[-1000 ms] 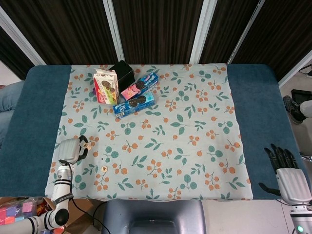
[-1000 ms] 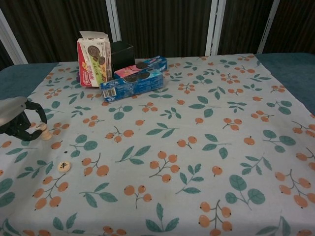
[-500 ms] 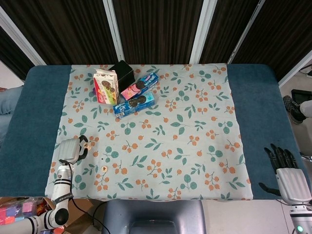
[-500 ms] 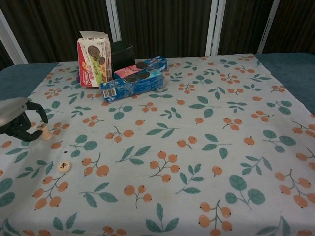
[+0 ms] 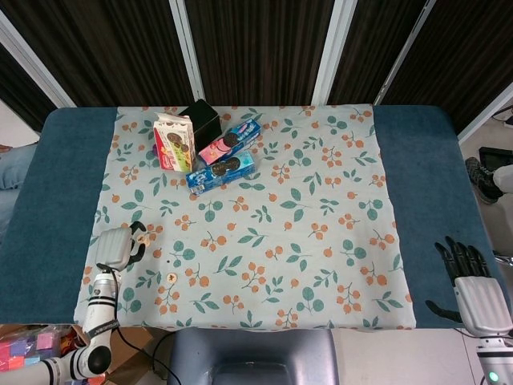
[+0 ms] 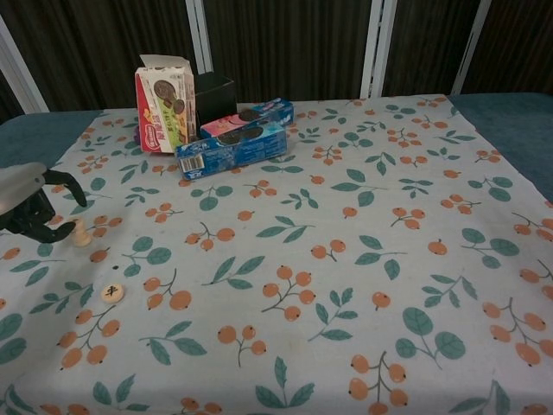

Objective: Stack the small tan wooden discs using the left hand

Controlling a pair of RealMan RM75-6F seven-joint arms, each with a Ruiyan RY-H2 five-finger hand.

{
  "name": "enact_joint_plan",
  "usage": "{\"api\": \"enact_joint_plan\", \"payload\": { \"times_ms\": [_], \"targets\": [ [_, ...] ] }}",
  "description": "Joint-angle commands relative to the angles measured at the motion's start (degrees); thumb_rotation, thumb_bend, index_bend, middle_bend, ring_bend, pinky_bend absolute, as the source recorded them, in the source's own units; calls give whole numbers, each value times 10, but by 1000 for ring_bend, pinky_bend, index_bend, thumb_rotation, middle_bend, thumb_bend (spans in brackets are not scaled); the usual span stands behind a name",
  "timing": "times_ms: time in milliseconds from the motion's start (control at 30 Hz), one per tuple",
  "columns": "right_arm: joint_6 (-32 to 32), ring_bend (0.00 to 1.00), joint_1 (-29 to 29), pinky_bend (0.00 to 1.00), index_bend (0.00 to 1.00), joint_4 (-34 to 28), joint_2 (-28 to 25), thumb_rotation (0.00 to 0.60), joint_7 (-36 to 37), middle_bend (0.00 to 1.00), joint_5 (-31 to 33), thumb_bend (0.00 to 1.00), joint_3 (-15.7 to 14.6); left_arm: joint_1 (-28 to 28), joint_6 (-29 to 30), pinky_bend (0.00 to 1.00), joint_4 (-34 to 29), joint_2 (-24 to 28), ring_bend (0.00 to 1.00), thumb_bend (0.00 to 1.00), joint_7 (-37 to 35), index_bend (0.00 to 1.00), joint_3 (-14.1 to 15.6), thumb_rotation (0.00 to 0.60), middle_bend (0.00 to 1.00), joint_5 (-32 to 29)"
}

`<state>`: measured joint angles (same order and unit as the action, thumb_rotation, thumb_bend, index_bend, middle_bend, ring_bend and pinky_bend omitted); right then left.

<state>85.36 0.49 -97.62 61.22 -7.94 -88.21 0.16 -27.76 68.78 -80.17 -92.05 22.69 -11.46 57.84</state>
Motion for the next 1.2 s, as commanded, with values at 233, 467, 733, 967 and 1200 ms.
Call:
{"api": "enact_joint_plan", "payload": {
  "times_ms": [233, 467, 733, 967, 1200],
  "targets": [
    [-2, 0, 1, 0, 0, 0, 3, 600, -7, 0, -5, 186, -3, 65, 73, 1000, -119, 61, 1000, 417, -100, 351, 84, 600, 1000, 157],
    [-3, 0, 1, 0, 0, 0, 2, 600, -6, 0, -8, 186, -5, 79, 62, 1000, -76, 24, 1000, 418, -114, 335, 110, 600, 1000, 177],
    [-3, 0, 1, 0, 0, 1, -1, 600, 3, 0, -6, 186, -4, 85, 39, 1000, -26, -18, 1000, 415, -128, 300, 115, 600, 1000, 178],
    [-2, 0, 1, 0, 0, 2, -2, 600, 5, 0, -8, 187, -4, 89, 32, 1000, -17, -32, 1000, 416, -119, 312, 120, 600, 1000, 186],
    [-1, 0, 0, 0, 0, 1, -3, 600, 7, 0, -8, 186, -4, 88, 10, 1000, 2, -41, 1000, 416, -112, 354, 111, 600, 1000, 170]
  ]
}}
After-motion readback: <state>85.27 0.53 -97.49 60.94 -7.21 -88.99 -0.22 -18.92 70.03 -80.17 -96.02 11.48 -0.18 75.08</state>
